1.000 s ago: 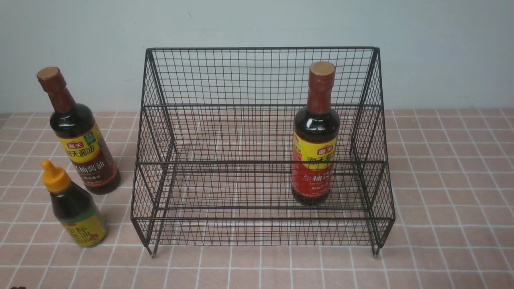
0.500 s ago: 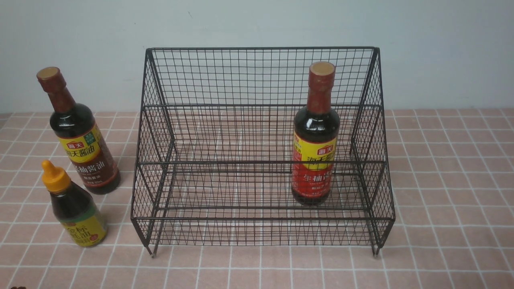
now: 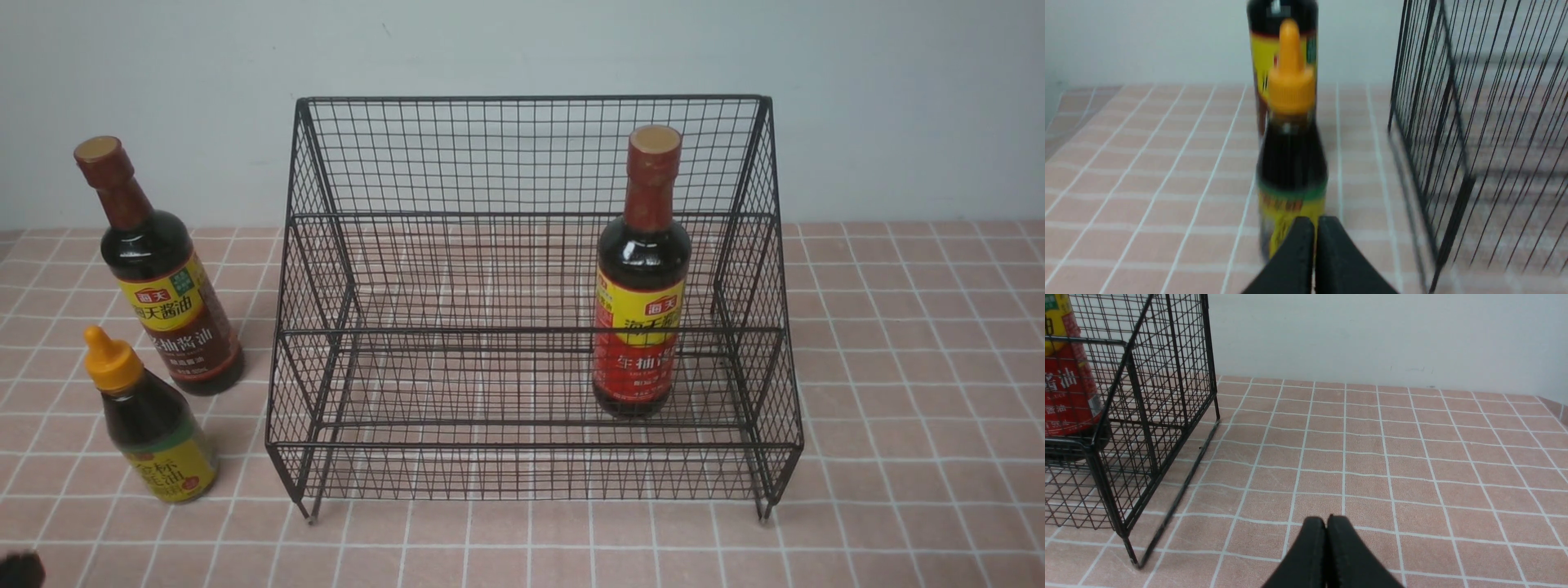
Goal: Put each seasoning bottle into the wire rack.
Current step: Use the left arm to grab the condiment bottle closest to it
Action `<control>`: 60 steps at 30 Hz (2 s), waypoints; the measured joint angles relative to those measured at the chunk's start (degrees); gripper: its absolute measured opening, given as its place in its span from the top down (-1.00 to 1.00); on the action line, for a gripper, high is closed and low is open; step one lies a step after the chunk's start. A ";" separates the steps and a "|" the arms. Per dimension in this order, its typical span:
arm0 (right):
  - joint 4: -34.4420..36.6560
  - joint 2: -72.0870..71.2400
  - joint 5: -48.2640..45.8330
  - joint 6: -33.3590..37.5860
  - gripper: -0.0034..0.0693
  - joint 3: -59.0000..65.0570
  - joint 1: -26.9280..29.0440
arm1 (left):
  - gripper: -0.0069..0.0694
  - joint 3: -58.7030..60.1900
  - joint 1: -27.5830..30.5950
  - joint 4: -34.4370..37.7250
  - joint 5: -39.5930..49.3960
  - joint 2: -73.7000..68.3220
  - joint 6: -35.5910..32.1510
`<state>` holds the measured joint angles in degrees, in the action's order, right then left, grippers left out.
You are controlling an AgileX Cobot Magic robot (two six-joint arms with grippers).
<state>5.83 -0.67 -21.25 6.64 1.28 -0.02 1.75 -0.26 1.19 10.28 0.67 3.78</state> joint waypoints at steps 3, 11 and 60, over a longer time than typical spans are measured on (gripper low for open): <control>0.00 0.00 0.00 0.00 0.95 0.00 0.00 | 0.84 0.00 0.00 2.93 -9.79 0.00 2.55; 0.00 0.00 0.00 0.00 0.95 0.00 0.00 | 0.84 0.00 0.00 4.12 -23.39 0.00 0.36; 0.06 0.00 0.00 0.00 0.95 0.00 0.00 | -0.23 -18.46 0.00 5.78 -57.98 -83.13 0.10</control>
<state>5.90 -0.67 -21.25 6.64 1.28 -0.02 -16.71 -0.26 6.97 -47.70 -82.46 3.89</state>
